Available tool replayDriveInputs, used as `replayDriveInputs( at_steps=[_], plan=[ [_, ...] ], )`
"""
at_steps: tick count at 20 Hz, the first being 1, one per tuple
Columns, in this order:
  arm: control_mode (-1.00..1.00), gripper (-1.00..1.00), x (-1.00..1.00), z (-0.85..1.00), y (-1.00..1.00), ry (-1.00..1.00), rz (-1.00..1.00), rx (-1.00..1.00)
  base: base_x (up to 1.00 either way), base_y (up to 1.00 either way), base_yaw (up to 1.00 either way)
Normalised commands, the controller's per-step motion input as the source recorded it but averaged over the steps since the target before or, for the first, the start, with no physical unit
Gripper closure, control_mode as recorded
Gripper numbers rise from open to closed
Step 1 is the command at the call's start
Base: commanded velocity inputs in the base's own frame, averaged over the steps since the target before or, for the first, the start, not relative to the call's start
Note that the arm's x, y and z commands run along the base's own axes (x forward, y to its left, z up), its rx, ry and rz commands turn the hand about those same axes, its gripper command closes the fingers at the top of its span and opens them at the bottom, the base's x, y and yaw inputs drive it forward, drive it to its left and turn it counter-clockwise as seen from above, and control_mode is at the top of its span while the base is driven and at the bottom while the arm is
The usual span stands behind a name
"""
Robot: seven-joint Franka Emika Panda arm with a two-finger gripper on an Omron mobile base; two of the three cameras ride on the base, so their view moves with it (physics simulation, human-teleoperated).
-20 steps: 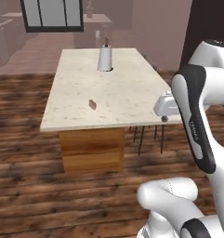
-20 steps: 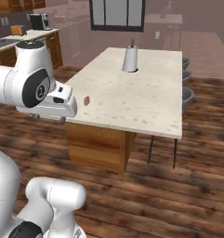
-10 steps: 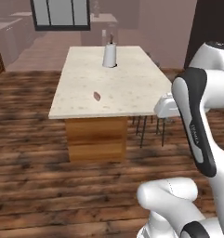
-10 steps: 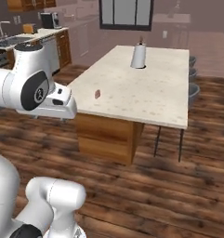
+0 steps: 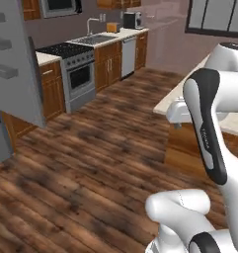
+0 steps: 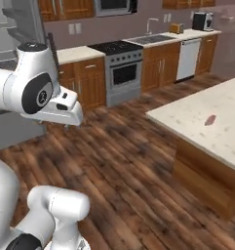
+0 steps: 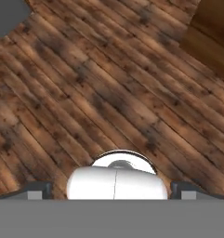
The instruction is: Open the fridge, remove the apple, squash, and steak, and place them on any counter.
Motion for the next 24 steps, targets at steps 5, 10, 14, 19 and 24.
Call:
replayDriveInputs(
  at_steps=[5,10,14,19,24],
  plan=[
    [1.00,-1.00,0.00,0.00,0.00,0.00,0.00,0.00,-0.07,0.00,1.00],
    [1.00,-1.00,0.00,0.00,0.00,0.00,0.00,0.00,0.17,0.02,0.75],
    [1.00,-1.00,0.00,0.00,0.00,0.00,0.00,0.00,0.00,0.00,0.03],
    [1.00,-1.00,0.00,0.00,0.00,0.00,0.00,0.00,0.35,0.00,0.03],
    [1.00,-1.00,0.00,0.00,0.00,0.00,0.00,0.00,1.00,0.08,0.07]
  ],
)
